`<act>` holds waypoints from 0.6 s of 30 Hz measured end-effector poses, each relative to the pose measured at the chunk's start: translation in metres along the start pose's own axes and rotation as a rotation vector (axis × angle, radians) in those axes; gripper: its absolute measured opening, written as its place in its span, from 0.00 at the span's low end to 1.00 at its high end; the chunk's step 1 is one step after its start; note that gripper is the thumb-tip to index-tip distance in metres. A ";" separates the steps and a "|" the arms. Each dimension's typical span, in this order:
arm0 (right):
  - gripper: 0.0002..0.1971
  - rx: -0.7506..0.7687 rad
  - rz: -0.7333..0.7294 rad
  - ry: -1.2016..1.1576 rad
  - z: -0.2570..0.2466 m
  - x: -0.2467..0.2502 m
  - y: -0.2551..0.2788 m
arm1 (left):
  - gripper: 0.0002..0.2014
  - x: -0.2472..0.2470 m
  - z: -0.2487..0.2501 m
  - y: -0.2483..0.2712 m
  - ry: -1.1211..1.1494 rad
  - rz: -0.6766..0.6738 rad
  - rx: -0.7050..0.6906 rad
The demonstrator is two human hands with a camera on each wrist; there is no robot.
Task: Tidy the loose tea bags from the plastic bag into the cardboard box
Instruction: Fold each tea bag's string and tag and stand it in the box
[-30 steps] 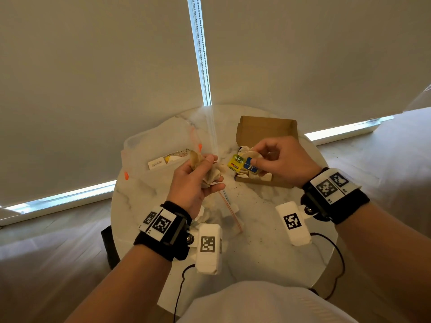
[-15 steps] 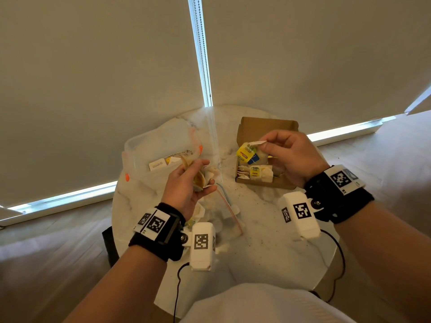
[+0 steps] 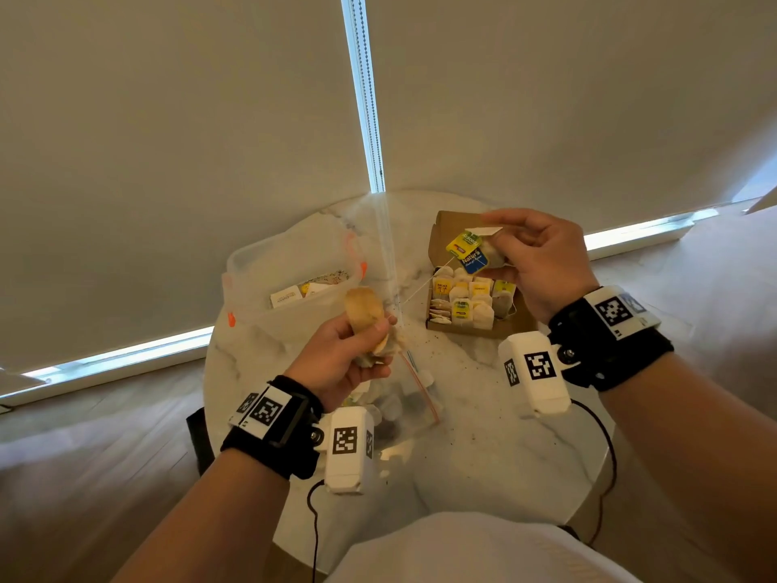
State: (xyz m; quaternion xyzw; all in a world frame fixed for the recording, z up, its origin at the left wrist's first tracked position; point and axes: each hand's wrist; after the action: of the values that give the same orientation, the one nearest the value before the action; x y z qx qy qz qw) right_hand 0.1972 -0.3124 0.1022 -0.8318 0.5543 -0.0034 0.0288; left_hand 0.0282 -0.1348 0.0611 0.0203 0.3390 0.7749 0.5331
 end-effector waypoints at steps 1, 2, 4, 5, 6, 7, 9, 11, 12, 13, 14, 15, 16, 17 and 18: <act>0.10 0.008 -0.001 0.012 0.000 0.001 -0.001 | 0.13 0.002 0.000 0.000 -0.008 -0.010 -0.013; 0.10 0.013 0.005 0.023 0.001 0.002 -0.001 | 0.13 0.004 -0.001 0.000 -0.021 -0.022 -0.030; 0.08 0.012 0.027 0.039 0.004 0.003 -0.002 | 0.12 0.008 -0.001 0.000 -0.052 -0.049 -0.062; 0.07 0.007 0.039 0.042 0.005 0.004 -0.003 | 0.12 0.010 -0.001 0.000 -0.062 -0.064 -0.072; 0.07 -0.004 0.051 0.038 0.007 0.005 -0.003 | 0.13 0.011 -0.001 -0.001 -0.070 -0.077 -0.076; 0.06 -0.015 0.062 0.028 0.008 0.005 -0.003 | 0.14 0.012 -0.001 -0.001 -0.080 -0.085 -0.080; 0.06 -0.029 0.079 0.008 0.008 0.005 -0.004 | 0.16 0.014 -0.003 -0.001 -0.110 -0.093 -0.083; 0.06 -0.025 0.082 0.002 0.009 0.004 -0.004 | 0.20 0.016 -0.005 -0.001 -0.144 -0.105 -0.083; 0.06 -0.024 0.082 0.000 0.008 0.004 -0.004 | 0.23 0.016 -0.005 -0.002 -0.151 -0.108 -0.083; 0.06 -0.022 0.083 -0.001 0.008 0.004 -0.005 | 0.25 0.016 -0.005 -0.002 -0.150 -0.108 -0.083; 0.06 -0.022 0.083 0.000 0.008 0.003 -0.004 | 0.27 0.015 -0.005 -0.002 -0.133 -0.103 -0.078; 0.06 -0.023 0.082 0.002 0.009 0.003 -0.004 | 0.27 0.014 -0.004 -0.002 -0.102 -0.096 -0.073; 0.06 -0.028 0.080 0.003 0.009 0.003 -0.004 | 0.26 0.012 -0.003 -0.002 -0.061 -0.089 -0.067; 0.06 -0.037 0.077 0.001 0.010 0.002 -0.004 | 0.25 0.011 -0.001 -0.002 -0.021 -0.081 -0.059; 0.06 -0.047 0.072 0.001 0.010 0.002 -0.004 | 0.22 0.008 0.000 -0.002 0.009 -0.066 -0.050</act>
State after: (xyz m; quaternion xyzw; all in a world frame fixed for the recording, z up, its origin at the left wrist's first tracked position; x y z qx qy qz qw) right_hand 0.2021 -0.3123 0.0920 -0.8116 0.5840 0.0102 0.0092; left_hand 0.0263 -0.1276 0.0573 -0.0078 0.3224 0.7653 0.5571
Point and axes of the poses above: each hand's wrist, its own y-axis away from the middle knuckle, its own x-axis out of the back of the hand, z = x × y, and after that the axes turned 6 degrees about x, right-handed
